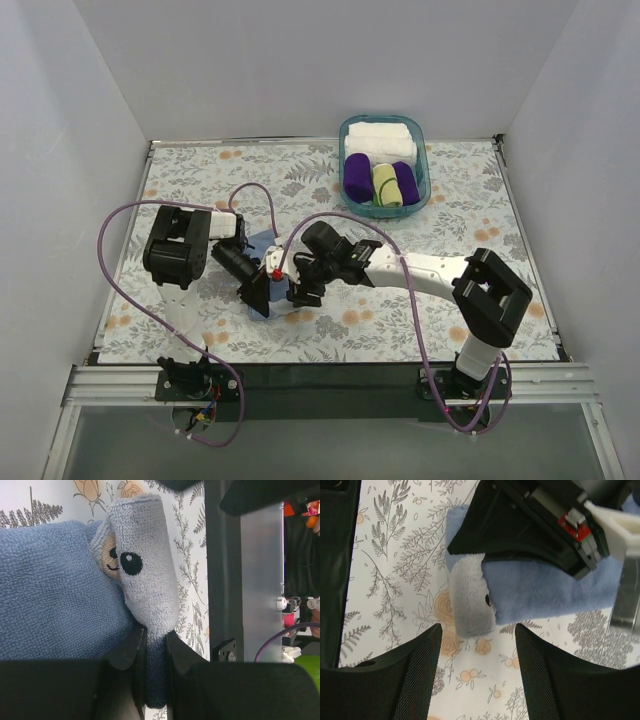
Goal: Roll the towels
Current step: Roll the towel
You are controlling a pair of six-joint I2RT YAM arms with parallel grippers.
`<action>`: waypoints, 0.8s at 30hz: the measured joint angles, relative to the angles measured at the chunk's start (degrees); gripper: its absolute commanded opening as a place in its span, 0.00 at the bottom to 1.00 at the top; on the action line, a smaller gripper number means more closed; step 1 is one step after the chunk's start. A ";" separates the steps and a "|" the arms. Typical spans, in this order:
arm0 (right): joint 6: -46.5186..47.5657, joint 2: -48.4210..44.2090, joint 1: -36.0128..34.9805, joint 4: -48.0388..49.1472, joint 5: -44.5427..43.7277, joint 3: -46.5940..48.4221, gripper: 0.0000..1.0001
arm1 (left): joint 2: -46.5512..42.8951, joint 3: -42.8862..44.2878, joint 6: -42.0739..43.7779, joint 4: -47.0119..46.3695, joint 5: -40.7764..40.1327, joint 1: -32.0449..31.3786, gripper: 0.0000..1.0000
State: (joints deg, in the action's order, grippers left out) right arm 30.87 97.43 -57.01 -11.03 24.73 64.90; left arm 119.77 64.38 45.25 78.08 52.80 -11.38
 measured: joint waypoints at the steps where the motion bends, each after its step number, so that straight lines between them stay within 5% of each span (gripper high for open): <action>1: 1.25 0.31 -0.57 0.76 0.22 0.00 0.56 | 0.28 0.13 0.07 0.33 -0.02 0.07 0.02; 14: 12.76 6.43 -4.46 6.60 0.46 -1.09 0.50 | 0.90 0.48 1.01 1.46 -0.26 0.57 0.06; 17: 13.86 7.15 -5.18 6.78 0.81 -1.16 0.36 | 0.96 0.63 1.01 1.57 -0.35 0.63 0.07; 18: 14.32 7.32 -5.40 6.95 0.76 -1.22 0.20 | 1.01 0.72 1.01 1.66 -0.46 0.63 0.08; 21: 15.13 7.87 -5.75 7.96 0.81 -1.29 0.01 | 1.18 0.98 0.87 1.99 -1.05 0.68 0.23; 24: 15.58 8.17 -5.75 8.09 1.36 -1.25 0.01 | 1.07 1.09 0.31 2.43 -1.27 1.07 0.31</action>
State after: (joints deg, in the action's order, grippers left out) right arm 46.46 105.60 -62.76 -2.94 26.09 63.66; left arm 120.84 65.47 45.56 80.51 51.53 -10.31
